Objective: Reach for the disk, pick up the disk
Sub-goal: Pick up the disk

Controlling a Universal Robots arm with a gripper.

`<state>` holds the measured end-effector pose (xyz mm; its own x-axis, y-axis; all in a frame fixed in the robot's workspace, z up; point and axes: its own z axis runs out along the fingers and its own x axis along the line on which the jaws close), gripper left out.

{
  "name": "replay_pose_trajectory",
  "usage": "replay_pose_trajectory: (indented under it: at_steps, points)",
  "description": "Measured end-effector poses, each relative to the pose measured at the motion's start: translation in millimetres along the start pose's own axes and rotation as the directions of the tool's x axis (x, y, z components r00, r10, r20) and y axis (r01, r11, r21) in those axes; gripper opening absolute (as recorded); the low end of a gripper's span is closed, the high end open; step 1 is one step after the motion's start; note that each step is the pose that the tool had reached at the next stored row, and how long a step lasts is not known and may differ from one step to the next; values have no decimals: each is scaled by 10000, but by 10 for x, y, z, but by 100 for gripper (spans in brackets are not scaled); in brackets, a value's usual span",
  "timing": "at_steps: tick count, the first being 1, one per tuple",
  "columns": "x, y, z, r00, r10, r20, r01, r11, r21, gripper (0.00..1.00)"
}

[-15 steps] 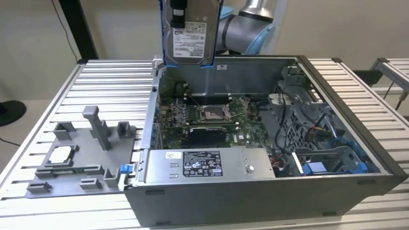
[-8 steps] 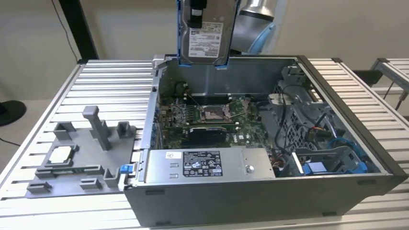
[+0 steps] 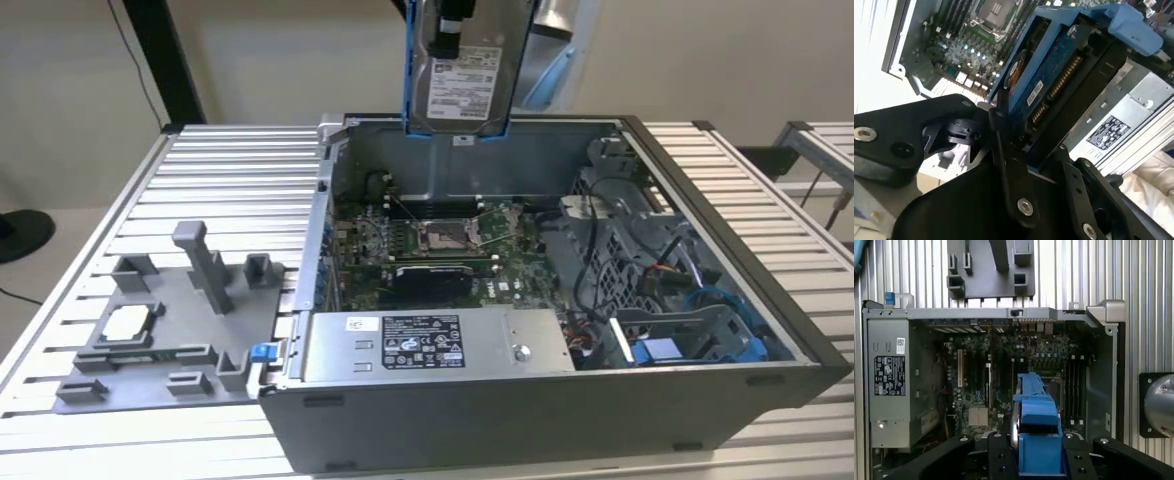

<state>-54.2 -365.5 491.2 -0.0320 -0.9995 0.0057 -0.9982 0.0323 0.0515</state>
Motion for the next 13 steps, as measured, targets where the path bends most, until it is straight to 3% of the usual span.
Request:
replay_pose_trajectory:
  at_steps: [13]
  points:
    - [-10,-592,-30,10000,-1,-2,1,10000,-71,0]
